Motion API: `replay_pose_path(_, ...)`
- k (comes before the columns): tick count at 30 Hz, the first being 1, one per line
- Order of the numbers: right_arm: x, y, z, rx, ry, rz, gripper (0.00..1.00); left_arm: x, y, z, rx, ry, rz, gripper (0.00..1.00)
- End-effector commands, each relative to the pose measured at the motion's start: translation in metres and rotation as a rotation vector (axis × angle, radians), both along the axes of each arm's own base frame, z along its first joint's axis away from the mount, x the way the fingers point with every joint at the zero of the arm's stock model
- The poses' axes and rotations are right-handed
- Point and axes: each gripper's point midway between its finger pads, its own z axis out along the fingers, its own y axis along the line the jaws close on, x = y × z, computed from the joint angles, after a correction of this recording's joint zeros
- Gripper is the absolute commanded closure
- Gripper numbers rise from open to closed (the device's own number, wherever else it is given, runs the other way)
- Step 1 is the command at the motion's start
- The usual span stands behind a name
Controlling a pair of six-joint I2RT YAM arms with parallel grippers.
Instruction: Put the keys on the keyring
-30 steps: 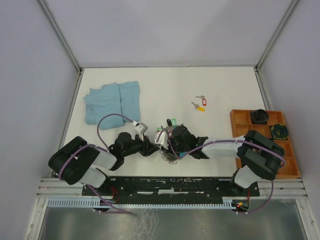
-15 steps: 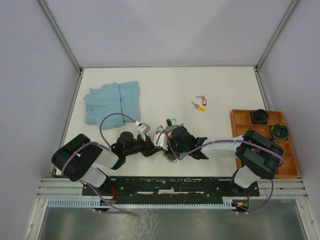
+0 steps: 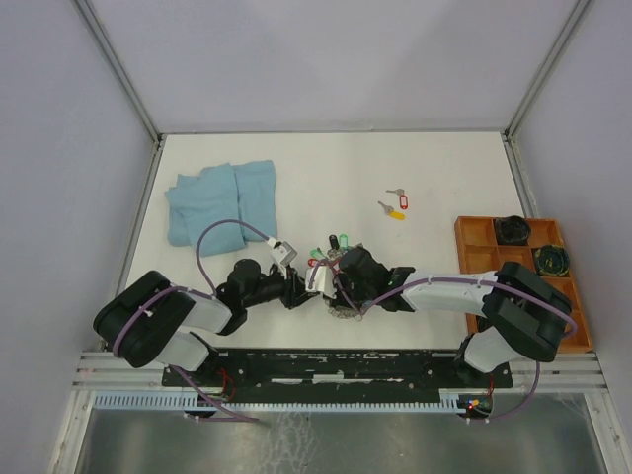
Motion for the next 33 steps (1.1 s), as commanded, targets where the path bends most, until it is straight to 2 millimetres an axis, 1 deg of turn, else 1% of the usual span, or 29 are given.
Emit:
replay_pose_path(1,0.01,0.009,0.029,0.043,-0.074,0.01,0.99,0.003,-0.014,0.029,-0.044,-0.205,-0.111,0.66)
replay_pose_path(6,0.013,0.006,0.03,0.04,-0.089,-0.002,0.99,-0.002,-0.019,0.033,-0.085,-0.246,-0.16,0.65)
replay_pose_path(8,0.013,0.005,0.03,0.042,-0.09,-0.012,0.99,-0.002,-0.02,0.032,-0.086,-0.261,-0.163,0.65)
replay_pose_path(9,0.013,0.005,0.03,0.044,-0.09,-0.021,0.98,0.0,-0.02,0.034,-0.09,-0.272,-0.16,0.65)
replay_pose_path(11,0.015,0.004,0.028,0.055,-0.088,-0.056,0.91,0.002,-0.02,0.034,-0.091,-0.283,-0.152,0.65)
replay_pose_path(13,0.016,0.004,0.032,0.095,-0.096,-0.084,0.84,0.003,-0.02,0.035,-0.091,-0.292,-0.147,0.65)
replay_pose_path(15,0.018,0.003,0.042,0.157,-0.122,-0.118,0.75,0.002,-0.02,0.033,-0.084,-0.293,-0.15,0.65)
replay_pose_path(17,0.021,-0.001,0.053,0.218,-0.149,-0.163,0.69,0.0,-0.02,0.031,-0.077,-0.297,-0.159,0.64)
replay_pose_path(18,0.024,-0.003,0.059,0.247,-0.155,-0.21,0.66,0.0,-0.02,0.029,-0.072,-0.294,-0.162,0.64)
replay_pose_path(20,0.034,-0.015,0.069,0.273,-0.144,-0.366,0.62,-0.002,-0.022,0.028,-0.064,-0.29,-0.171,0.64)
replay_pose_path(22,0.041,-0.028,0.077,0.264,-0.121,-0.5,0.48,-0.002,-0.025,0.027,-0.055,-0.29,-0.18,0.64)
replay_pose_path(23,0.041,-0.031,0.077,0.265,-0.098,-0.541,0.4,-0.003,-0.026,0.025,-0.047,-0.29,-0.184,0.63)
replay_pose_path(25,0.038,-0.036,0.074,0.274,-0.058,-0.604,0.07,-0.005,-0.03,0.023,-0.03,-0.292,-0.193,0.63)
replay_pose_path(26,0.037,-0.04,0.072,0.273,-0.04,-0.633,0.03,-0.006,-0.032,0.022,-0.022,-0.295,-0.2,0.63)
replay_pose_path(29,0.031,-0.045,0.066,0.247,0.025,-0.687,0.04,-0.007,-0.034,0.018,0.005,-0.296,-0.209,0.64)
replay_pose_path(31,0.031,-0.048,0.064,0.237,0.061,-0.743,0.0,-0.006,-0.033,0.017,0.023,-0.299,-0.209,0.64)
replay_pose_path(33,0.032,-0.05,0.058,0.212,0.103,-0.796,0.0,-0.004,-0.033,0.015,0.041,-0.296,-0.209,0.64)
